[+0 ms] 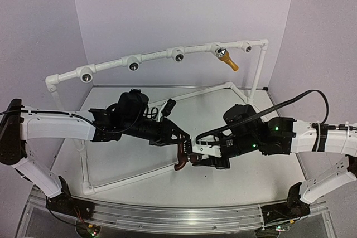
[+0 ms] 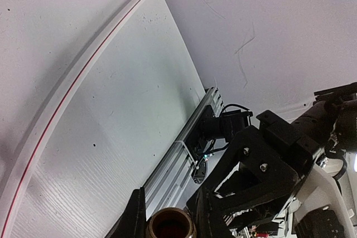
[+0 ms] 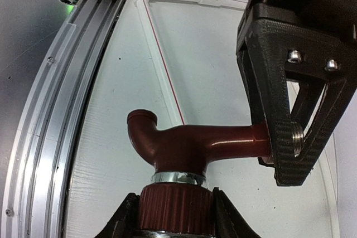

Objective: Install the water faucets
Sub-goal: Pass from the right arm to the left, then pass from the left arm to the right

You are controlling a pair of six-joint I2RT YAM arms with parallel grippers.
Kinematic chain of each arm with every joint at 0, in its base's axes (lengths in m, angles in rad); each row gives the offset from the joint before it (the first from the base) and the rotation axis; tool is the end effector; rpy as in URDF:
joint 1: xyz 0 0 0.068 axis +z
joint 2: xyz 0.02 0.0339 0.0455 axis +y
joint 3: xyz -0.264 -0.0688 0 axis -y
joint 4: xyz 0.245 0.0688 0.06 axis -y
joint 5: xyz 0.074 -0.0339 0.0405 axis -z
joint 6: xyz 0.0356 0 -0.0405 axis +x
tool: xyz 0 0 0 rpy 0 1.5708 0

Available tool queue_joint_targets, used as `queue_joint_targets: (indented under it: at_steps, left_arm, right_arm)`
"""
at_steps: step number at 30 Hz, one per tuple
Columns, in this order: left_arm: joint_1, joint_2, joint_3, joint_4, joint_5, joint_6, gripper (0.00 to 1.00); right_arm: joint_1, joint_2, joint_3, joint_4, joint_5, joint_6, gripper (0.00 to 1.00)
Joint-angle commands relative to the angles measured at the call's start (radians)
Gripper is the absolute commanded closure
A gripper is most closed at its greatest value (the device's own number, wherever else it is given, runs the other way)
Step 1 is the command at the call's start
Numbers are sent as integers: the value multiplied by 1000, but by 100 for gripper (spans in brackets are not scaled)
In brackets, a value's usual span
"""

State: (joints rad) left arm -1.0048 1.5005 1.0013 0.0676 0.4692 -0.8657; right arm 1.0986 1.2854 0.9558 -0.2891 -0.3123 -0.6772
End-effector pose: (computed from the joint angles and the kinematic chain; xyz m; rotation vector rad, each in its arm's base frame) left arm 0.1695 -0.2967 0.2680 0.5217 2.3174 -1.5432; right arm 0.1198 0.2586 0.2817 -1.8251 1.2537 0.5778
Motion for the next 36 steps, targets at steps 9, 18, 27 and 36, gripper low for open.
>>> queue_joint_targets:
  at_steps: [9, 18, 27, 36]
  left_arm:
    - [0, -218, -164, 482, -210, -14, 100]
    - [0, -198, -209, 779, -260, -128, 100]
    - [-2, -145, -223, 900, -273, -199, 100]
    - [-5, -122, -234, 958, -276, -228, 100]
  right_arm:
    - [7, -87, -110, 394, 221, 836, 2]
    - [7, -47, -173, 831, 75, 1060, 3]
    - [27, 34, -218, 1165, 242, 987, 35]
    - [43, 139, -187, 1352, 277, 946, 57]
